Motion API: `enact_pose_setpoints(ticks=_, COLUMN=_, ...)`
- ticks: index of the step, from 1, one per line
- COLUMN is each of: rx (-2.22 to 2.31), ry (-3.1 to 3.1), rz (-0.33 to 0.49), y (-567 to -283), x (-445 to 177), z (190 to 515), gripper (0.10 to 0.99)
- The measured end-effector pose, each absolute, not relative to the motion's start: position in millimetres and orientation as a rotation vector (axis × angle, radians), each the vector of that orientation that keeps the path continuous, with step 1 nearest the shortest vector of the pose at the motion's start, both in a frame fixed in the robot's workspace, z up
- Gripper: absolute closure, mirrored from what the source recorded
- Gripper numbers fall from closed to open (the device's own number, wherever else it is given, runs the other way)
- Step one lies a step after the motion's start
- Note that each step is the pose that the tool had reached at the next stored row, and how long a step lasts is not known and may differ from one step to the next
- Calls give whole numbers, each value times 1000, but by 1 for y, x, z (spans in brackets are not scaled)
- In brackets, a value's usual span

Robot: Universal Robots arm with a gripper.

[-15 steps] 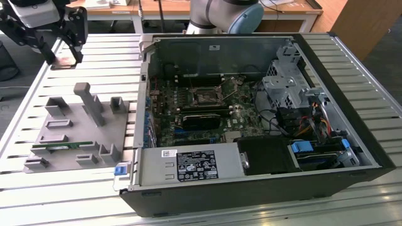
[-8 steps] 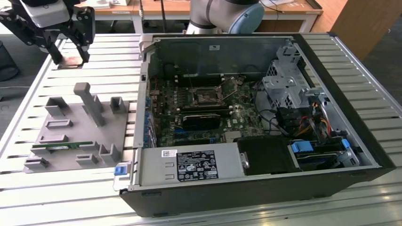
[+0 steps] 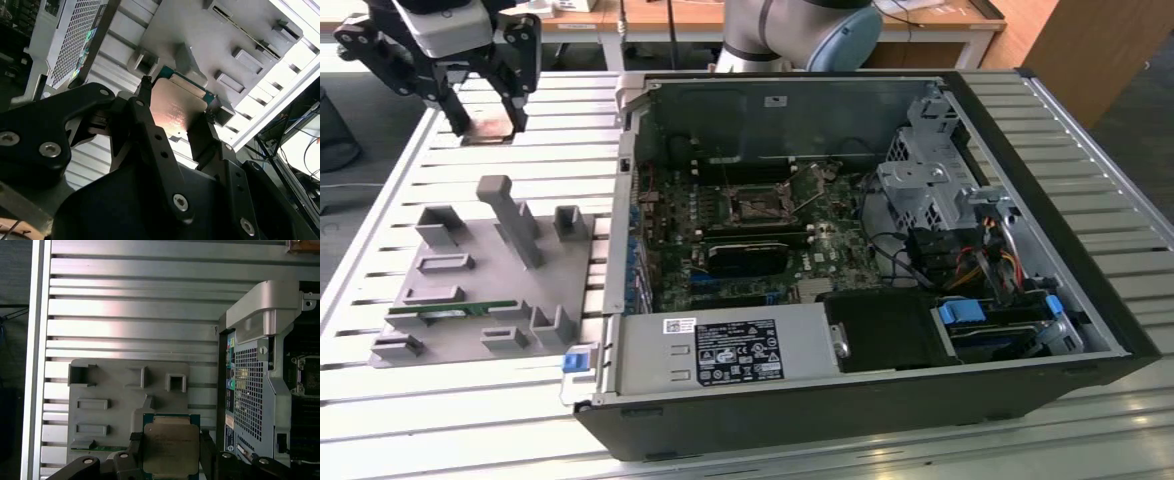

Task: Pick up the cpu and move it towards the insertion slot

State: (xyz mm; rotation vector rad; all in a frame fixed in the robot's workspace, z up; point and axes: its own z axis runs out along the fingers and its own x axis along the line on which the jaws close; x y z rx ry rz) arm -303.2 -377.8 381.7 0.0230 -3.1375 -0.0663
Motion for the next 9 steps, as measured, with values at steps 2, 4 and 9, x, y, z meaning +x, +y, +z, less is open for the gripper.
enact_pose_setpoints(ticks=2, rx=23, ry=-3137, rz=-66, y=-378, x=-299, z=382, gripper=545)
enact_pose_setpoints(ticks=4, rx=23, ry=-3138, rz=-66, y=-377, x=-295, z=382, gripper=545)
enact_pose_setpoints(ticks=9, rx=23, ry=-3138, rz=-66, y=-377, x=-285, z=382, gripper=545)
